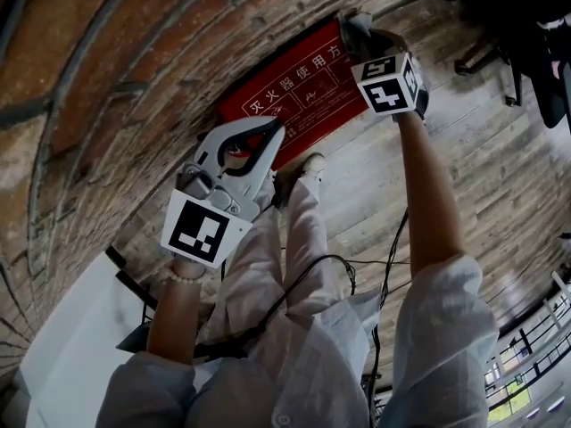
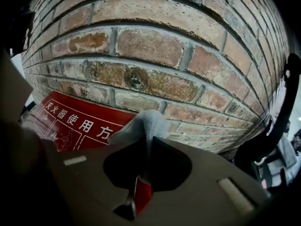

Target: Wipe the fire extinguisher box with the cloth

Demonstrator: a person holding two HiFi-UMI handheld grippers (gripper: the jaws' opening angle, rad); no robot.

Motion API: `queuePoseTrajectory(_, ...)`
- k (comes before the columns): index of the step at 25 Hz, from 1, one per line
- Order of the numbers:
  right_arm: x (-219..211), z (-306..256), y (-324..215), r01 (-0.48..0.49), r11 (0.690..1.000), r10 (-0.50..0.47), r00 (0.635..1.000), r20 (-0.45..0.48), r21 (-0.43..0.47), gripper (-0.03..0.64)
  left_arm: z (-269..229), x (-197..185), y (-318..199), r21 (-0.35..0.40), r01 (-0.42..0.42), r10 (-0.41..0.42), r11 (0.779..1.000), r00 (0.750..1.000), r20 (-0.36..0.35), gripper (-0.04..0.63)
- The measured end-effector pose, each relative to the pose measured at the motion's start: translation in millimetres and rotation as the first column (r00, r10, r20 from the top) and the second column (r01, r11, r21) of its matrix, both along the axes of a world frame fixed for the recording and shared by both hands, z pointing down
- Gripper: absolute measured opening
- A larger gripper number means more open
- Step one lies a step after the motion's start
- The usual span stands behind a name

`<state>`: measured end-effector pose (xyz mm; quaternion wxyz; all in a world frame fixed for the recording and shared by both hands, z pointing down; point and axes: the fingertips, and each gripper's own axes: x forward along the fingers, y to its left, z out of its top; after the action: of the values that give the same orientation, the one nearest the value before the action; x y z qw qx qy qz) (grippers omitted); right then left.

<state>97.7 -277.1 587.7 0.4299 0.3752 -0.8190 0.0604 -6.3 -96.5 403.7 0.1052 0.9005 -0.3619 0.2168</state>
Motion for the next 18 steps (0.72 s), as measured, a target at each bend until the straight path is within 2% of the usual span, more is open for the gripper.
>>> queuePoseTrajectory(18,-26,-2,19,0.046,0.999,-0.046,0.999,0.003,0.011,0.021,3,-8,8,-0.010,0.002,-0.002,1.000,1.000,0.001,-0.005)
